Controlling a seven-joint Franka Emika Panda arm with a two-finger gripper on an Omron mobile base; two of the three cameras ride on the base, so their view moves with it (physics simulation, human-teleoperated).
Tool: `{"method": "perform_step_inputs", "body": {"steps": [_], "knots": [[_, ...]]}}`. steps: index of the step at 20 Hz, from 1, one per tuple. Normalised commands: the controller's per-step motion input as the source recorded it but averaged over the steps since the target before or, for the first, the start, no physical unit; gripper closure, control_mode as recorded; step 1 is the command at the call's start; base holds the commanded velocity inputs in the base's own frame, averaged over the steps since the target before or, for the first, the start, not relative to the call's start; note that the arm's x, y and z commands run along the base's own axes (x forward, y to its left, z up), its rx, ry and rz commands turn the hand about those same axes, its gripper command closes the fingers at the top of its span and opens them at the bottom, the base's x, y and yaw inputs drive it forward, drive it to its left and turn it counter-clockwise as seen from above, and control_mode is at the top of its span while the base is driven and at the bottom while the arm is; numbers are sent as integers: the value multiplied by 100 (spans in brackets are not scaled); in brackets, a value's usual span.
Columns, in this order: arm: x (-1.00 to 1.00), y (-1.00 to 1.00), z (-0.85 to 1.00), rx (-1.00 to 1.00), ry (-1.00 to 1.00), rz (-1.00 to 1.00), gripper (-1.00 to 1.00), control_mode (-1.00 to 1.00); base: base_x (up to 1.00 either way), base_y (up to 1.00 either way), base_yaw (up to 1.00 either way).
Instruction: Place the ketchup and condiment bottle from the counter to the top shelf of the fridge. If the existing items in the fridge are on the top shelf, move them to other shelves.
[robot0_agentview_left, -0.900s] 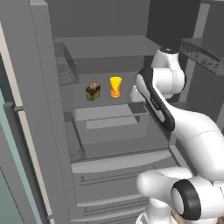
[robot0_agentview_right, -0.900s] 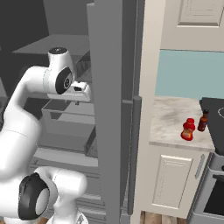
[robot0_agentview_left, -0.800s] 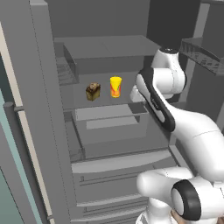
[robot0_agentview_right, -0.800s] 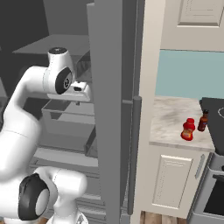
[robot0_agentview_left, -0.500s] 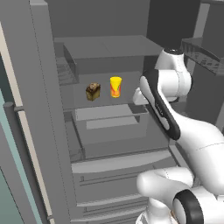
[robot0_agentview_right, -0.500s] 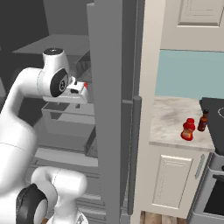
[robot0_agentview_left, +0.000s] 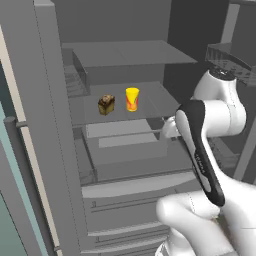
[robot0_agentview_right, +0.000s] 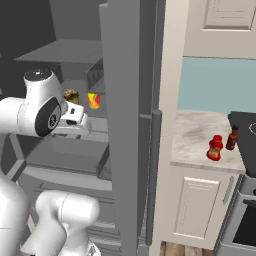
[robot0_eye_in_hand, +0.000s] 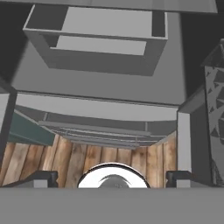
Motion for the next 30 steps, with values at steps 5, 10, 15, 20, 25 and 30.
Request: {"method": "perform_step_inputs", "body": {"steps": [5,10,15,20,25,30], "knots": [[-51,10,0,0,-7,0,-100,-100,0,0,0],[-12,11,0,0,-6,0,-100,-100,0,0,0],[0,0,0,0,0,0,-100,-100,0,0,0],[-12,0,0,0,0,0,-100,-100,0,0,0],[0,0,0,0,0,0,-100,100,-51,0,0],[0,0,0,0,0,0,-100,100,-78,-7,0]]}}
